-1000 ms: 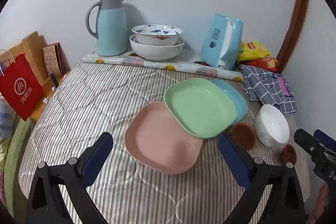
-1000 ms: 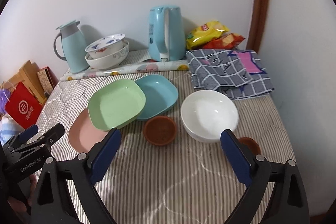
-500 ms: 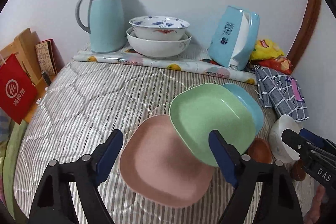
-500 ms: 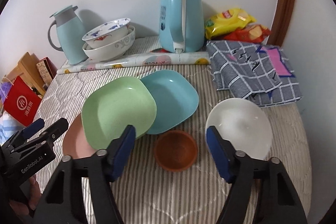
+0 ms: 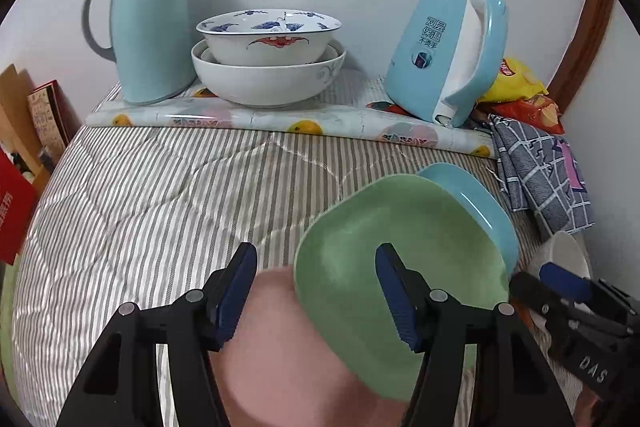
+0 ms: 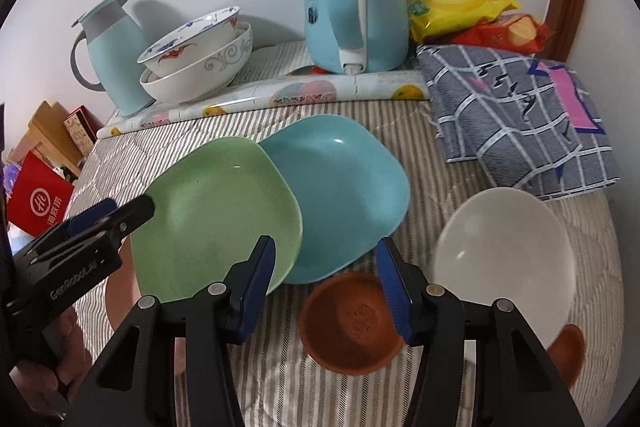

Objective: Organize plates and bowls

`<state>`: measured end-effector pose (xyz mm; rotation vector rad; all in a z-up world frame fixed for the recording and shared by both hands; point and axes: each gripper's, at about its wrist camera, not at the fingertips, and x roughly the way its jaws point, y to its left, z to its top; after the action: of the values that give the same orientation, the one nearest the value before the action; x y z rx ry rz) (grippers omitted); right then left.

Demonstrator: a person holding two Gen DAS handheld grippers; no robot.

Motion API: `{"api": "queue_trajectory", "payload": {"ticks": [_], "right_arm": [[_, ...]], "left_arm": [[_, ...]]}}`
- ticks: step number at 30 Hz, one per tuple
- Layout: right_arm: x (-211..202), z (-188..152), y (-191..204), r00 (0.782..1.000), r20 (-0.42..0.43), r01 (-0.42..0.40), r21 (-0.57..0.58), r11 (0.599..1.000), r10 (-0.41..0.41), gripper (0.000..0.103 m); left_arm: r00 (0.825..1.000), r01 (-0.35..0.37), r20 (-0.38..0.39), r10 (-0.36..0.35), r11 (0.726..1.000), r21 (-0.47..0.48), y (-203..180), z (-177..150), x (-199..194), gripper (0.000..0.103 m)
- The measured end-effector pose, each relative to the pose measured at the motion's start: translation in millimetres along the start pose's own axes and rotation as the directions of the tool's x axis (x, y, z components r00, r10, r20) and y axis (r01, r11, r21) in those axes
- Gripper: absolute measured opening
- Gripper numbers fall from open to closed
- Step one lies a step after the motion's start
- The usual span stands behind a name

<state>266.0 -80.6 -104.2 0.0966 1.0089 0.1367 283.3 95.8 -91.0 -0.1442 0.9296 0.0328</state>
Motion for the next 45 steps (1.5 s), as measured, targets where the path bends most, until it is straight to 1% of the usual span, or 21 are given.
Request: {"api": "queue_trajectory", "payload": {"ticks": [3,10,11,12,13,14,15,16,17,18,19,20,21,22,26,31,37,45], "right_arm": [[10,2,2,1.000,-0.020,-0.003,-0.006,1.000,0.002,0.053],[32,5,4,0.998,-0.060,-0.005,0.007,1.000,0.005,0.053],[35,5,4,0.998,-0.065,-0.001,0.006,1.000,0.001,0.053],[37,6,4,0.998,-0.068,0.005,0.003,1.000,-0.005,0.052],[39,6,4,0.997,-0.071,0.010,0.000,1.000,-0.010,0.049],[41,5,5,0.997,-0.073,0.009,-0.003,1.000,-0.009,0.048],[42,6,5,0.997,-0.072,0.008,-0.006,1.000,-0.009,0.043],[44,6,6,0.997,-0.075,0.009,-0.010,1.000,-0.009,0.039],[45,7,6,0.997,-0.080,0.003,-0.012,1.000,-0.004,0.037],[46,7,7,0.997,-0.082,-0.006,-0.014,1.000,0.004,0.033],[46,8,8,0.997,-0.080,-0.013,-0.014,1.000,0.012,0.028],[47,8,8,0.997,-0.078,-0.011,-0.017,1.000,0.010,0.024],[47,8,10,0.997,-0.077,-0.009,-0.022,1.000,0.007,0.017],[47,9,12,0.997,-0.074,-0.004,-0.031,0.999,0.001,0.013],[45,9,16,0.998,-0.056,0.021,-0.046,0.999,-0.023,0.011],[39,9,15,0.999,-0.048,0.003,-0.038,0.999,-0.005,0.010],[20,6,24,1.000,-0.011,-0.001,-0.052,0.999,0.001,0.009],[-7,-1,46,0.999,0.035,-0.019,-0.098,0.995,0.023,0.009]], "left_arm": [[1.000,0.014,-0.022,-0.014,1.000,0.015,0,5,12,0.060],[0.999,0.034,-0.040,-0.034,0.999,-0.001,3,7,32,0.059],[0.998,0.040,-0.045,-0.040,0.999,-0.002,3,7,35,0.058],[0.997,0.047,-0.053,-0.047,0.999,-0.003,2,7,38,0.054],[0.997,0.052,-0.058,-0.053,0.999,-0.004,3,7,40,0.051],[0.997,0.055,-0.059,-0.055,0.998,-0.006,3,6,41,0.050],[0.997,0.056,-0.061,-0.056,0.998,-0.006,2,6,43,0.046],[0.996,0.058,-0.065,-0.059,0.998,-0.005,2,5,44,0.040],[0.996,0.060,-0.069,-0.060,0.998,-0.006,2,5,46,0.037],[0.995,0.066,-0.071,-0.066,0.998,-0.010,2,4,47,0.030],[0.995,0.078,-0.067,-0.079,0.997,-0.017,2,4,46,0.026],[0.994,0.083,-0.062,-0.084,0.996,-0.020,2,4,45,0.025],[0.994,0.087,-0.057,-0.088,0.996,-0.019,1,4,44,0.022],[0.994,0.091,-0.052,-0.091,0.996,-0.014,1,4,42,0.018],[0.995,0.093,-0.045,-0.093,0.996,-0.012,1,3,36,0.017],[0.994,0.101,-0.045,-0.103,0.994,-0.042,7,-1,28,0.015],[0.996,0.091,-0.011,-0.092,0.994,-0.052,15,-6,3,0.014],[0.997,0.069,0.031,-0.066,0.994,-0.080,29,-14,-31,0.014]]}}
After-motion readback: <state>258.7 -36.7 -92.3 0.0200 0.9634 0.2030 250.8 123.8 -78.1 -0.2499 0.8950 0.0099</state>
